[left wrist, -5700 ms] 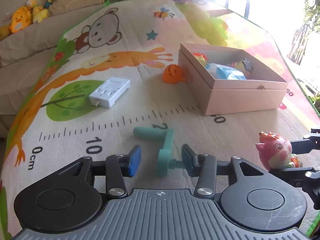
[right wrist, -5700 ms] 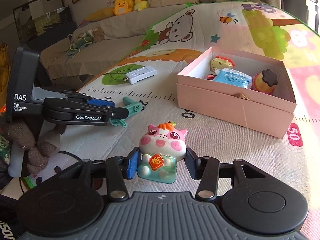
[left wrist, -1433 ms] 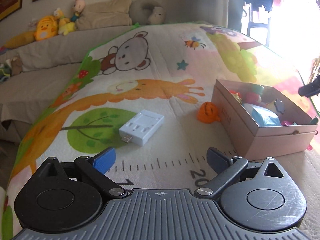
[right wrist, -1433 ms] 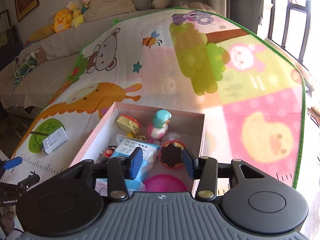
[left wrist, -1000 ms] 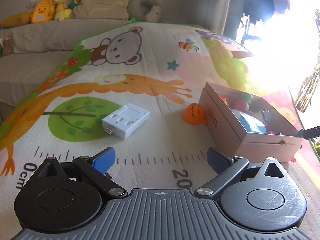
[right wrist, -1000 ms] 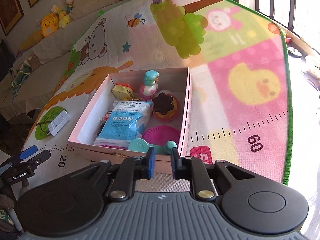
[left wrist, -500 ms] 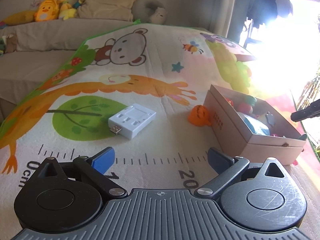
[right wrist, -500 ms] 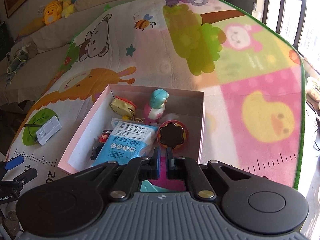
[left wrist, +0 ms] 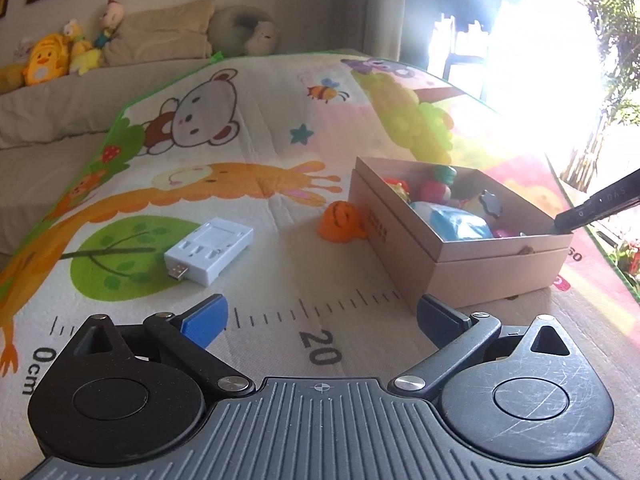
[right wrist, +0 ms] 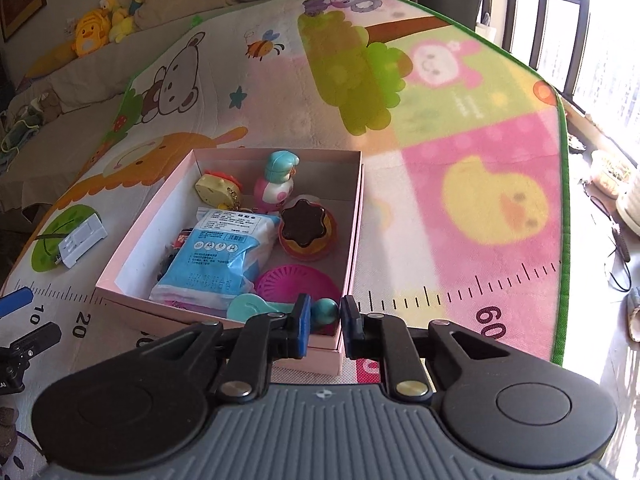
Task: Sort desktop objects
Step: 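Push the teal crank further into the pink box with the right gripper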
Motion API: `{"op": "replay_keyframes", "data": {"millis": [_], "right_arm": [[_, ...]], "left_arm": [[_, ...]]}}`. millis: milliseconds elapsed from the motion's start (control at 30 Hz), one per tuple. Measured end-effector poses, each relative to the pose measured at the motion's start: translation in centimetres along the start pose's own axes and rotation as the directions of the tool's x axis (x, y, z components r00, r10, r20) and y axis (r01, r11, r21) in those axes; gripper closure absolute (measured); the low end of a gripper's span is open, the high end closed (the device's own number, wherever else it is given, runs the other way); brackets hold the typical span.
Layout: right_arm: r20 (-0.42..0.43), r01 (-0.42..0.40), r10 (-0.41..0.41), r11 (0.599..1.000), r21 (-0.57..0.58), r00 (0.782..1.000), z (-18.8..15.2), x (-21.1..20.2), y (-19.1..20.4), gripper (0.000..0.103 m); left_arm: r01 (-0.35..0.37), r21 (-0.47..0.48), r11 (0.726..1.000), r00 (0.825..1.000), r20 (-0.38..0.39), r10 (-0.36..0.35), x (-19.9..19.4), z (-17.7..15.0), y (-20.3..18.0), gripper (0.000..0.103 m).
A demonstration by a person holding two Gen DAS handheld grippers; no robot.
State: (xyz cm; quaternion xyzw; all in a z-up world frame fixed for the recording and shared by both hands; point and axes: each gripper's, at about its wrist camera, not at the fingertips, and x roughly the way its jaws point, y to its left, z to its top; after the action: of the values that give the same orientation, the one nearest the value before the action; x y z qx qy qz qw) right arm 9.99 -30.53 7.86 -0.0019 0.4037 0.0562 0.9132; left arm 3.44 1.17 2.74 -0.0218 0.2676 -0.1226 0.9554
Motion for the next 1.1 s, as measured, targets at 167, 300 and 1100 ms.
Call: {"op": "replay_keyframes", "data": {"millis": [167,300,1100], "right_arm": [[0.046,0.023,-0.021,0.998,-0.056,0.999,1.6,0.5,0.9,0.09],[0.062,-0.022,0.028,0.995,-0.097,0.998,3.9,1.7,2.8,0.09],[-0.109,-0.093,0.054,0.912,-0.399,0.993,10.8,15.7,22.3,0.07]], "left_arm": [[-0.015,-0.025,1.0,1.0,-0.02,0.015,0.5,-0.1,0.6,0.0],[-0.016,-0.027,1.0,0.999,-0.032,0.015,0.8,-0.3,0.7,0.0],[-0.149,-0.042,0.988,0.986,-0.082,0.145,1.4,-0.2,2.1,0.0]]}}
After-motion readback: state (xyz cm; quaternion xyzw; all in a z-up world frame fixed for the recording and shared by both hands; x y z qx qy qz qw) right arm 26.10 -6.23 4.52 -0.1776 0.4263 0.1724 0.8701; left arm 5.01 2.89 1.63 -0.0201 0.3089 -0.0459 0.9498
